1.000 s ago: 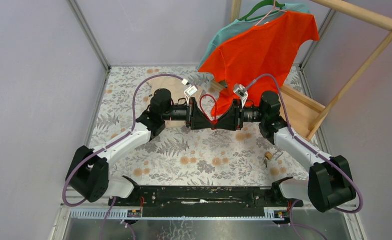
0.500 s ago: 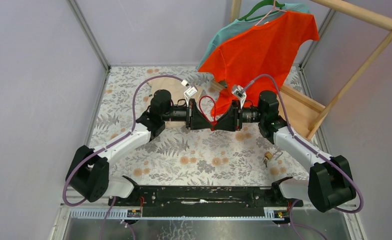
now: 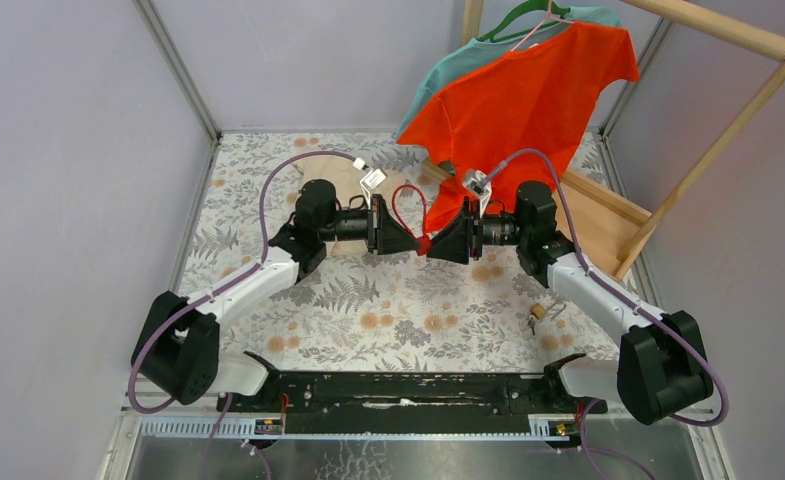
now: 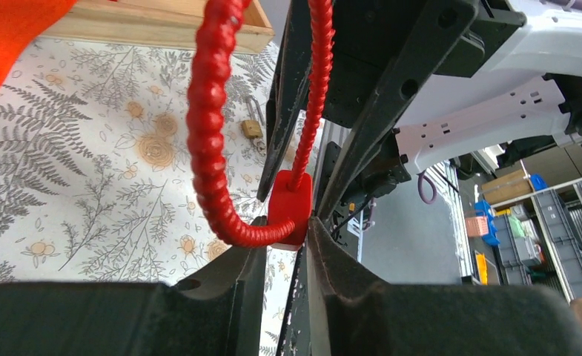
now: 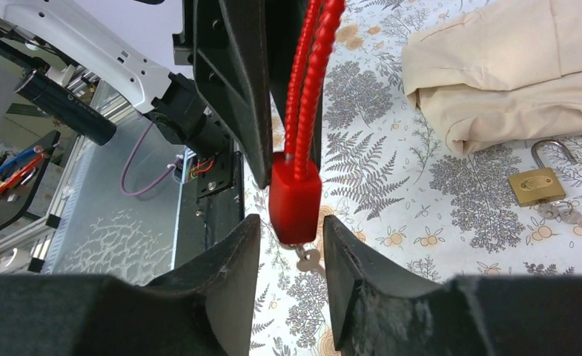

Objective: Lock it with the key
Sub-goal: Lock the lock.

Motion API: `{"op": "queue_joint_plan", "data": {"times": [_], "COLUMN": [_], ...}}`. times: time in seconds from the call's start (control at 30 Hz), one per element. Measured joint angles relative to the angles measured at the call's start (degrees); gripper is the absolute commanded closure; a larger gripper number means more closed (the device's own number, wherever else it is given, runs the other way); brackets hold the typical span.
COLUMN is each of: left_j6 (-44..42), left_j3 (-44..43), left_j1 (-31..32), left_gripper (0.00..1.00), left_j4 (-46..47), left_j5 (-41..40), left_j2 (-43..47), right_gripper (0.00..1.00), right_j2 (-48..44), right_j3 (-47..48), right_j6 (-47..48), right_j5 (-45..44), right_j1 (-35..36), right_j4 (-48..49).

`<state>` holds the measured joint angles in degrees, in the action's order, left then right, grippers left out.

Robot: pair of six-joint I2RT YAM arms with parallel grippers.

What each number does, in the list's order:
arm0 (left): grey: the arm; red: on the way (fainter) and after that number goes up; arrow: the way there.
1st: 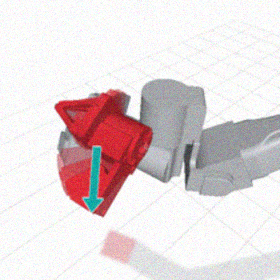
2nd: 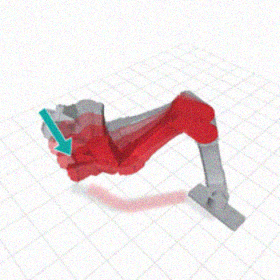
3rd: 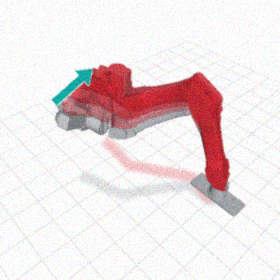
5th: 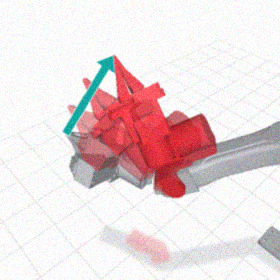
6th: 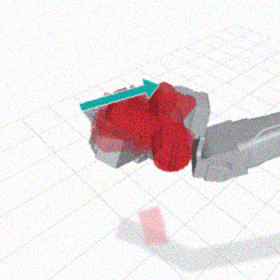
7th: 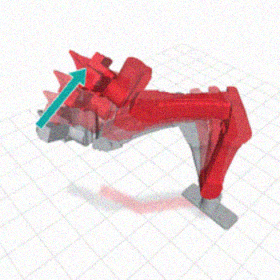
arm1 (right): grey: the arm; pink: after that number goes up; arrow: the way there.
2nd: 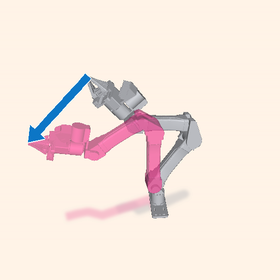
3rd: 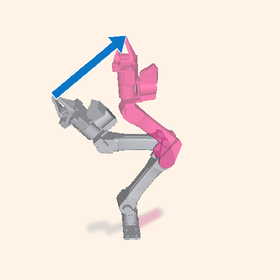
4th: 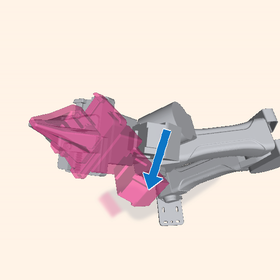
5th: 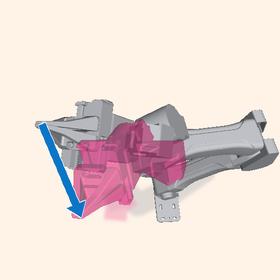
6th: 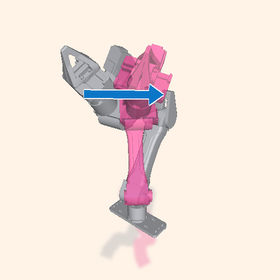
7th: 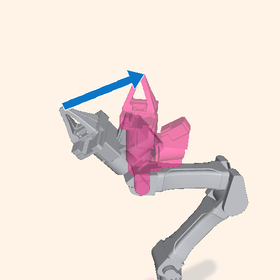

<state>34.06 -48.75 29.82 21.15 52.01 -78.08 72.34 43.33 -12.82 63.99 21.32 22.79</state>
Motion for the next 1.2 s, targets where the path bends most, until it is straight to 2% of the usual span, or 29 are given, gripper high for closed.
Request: {"op": "queue_joint_plan", "data": {"times": [0.17,0.6,0.83,0.93,1.0,1.07,1.2], "left_j6": [1.2,3.0,4.2,4.4,4.5,4.6,4.7], "left_j3": [0.5,1.5,2.0,2.0,2.0,2.1,2.3], "left_j1": [-1.0,-1.1,-1.1,-1.2,-1.3,-1.4,-1.4], "left_gripper": [1.00,1.00,1.00,1.00,1.00,0.94,0.80], "left_j4": [0.8,3.5,4.8,5.1,5.4,5.7,6.3], "left_j5": [-0.8,-1.0,-0.9,-1.0,-0.8,-0.7,-0.6], "left_j2": [0.6,1.0,1.0,1.0,1.0,1.0,1.0], "right_gripper": [0.50,0.52,0.65,0.75,0.87,1.00,1.00], "right_j2": [0.0,0.1,1.8,2.2,2.4,2.6,2.6], "right_j3": [0.0,0.0,-0.2,-0.3,-0.5,-0.7,-1.2], "right_j6": [0.7,-1.2,-5.6,-7.5,-8.4,-9.4,-10.8], "right_j5": [-0.6,-1.0,-0.9,-0.5,-0.3,0.0,0.2], "right_j1": [0.0,0.0,0.0,0.0,0.0,0.0,-0.1], "right_j4": [-1.0,1.3,7.0,8.9,10.1,11.0,12.3]}}
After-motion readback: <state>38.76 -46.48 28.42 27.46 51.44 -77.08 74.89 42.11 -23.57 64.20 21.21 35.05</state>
